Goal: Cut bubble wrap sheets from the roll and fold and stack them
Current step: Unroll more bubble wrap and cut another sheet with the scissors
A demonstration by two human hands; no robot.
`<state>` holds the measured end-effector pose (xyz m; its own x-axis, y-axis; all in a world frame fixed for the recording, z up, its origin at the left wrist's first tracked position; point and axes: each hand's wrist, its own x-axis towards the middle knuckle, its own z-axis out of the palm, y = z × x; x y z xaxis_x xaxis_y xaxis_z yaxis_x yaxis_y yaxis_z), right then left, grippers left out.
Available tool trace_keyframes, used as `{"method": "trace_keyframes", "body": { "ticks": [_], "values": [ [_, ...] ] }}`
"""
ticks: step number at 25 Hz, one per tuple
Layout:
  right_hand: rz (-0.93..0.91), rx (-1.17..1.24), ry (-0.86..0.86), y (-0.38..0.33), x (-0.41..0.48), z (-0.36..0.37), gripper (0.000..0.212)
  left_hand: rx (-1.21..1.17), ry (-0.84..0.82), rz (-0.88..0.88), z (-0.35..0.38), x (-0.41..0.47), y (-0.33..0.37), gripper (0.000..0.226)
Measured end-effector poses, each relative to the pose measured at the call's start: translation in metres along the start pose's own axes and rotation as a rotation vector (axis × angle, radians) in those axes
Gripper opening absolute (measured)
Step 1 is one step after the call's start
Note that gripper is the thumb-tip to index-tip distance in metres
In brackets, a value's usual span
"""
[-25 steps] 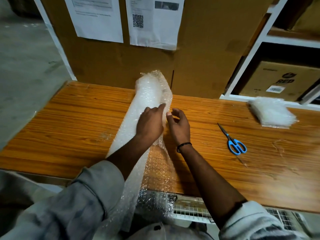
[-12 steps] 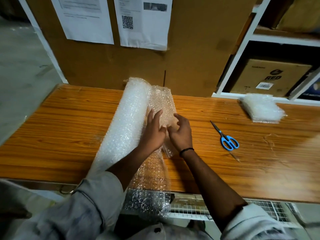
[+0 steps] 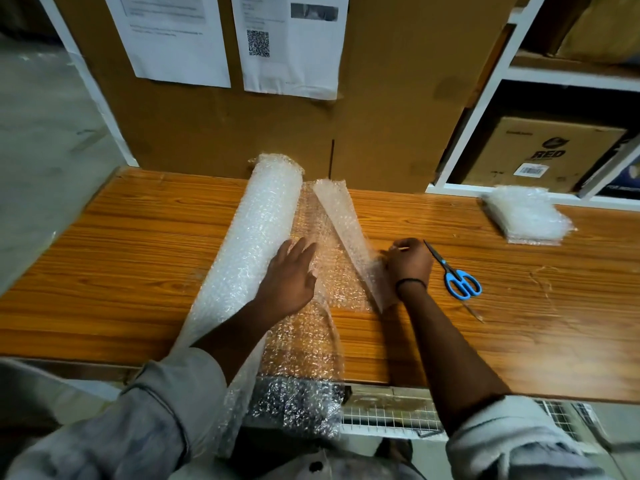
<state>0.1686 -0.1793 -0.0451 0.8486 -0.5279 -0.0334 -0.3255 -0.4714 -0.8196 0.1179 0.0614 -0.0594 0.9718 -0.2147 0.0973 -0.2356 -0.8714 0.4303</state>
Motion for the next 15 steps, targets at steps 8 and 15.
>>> {"method": "trace_keyframes", "body": {
  "ticks": [8,15],
  "values": [
    [-0.227,-0.440,-0.212,-0.012,-0.026,0.006,0.074,-0.062,0.058,-0.026,0.006,0.004,-0.002,0.072],
    [-0.343,-0.579,-0.114,0.022,-0.027,0.005,0.035,0.014,0.001,0.119,0.016,0.004,-0.034,0.066]
  ]
}}
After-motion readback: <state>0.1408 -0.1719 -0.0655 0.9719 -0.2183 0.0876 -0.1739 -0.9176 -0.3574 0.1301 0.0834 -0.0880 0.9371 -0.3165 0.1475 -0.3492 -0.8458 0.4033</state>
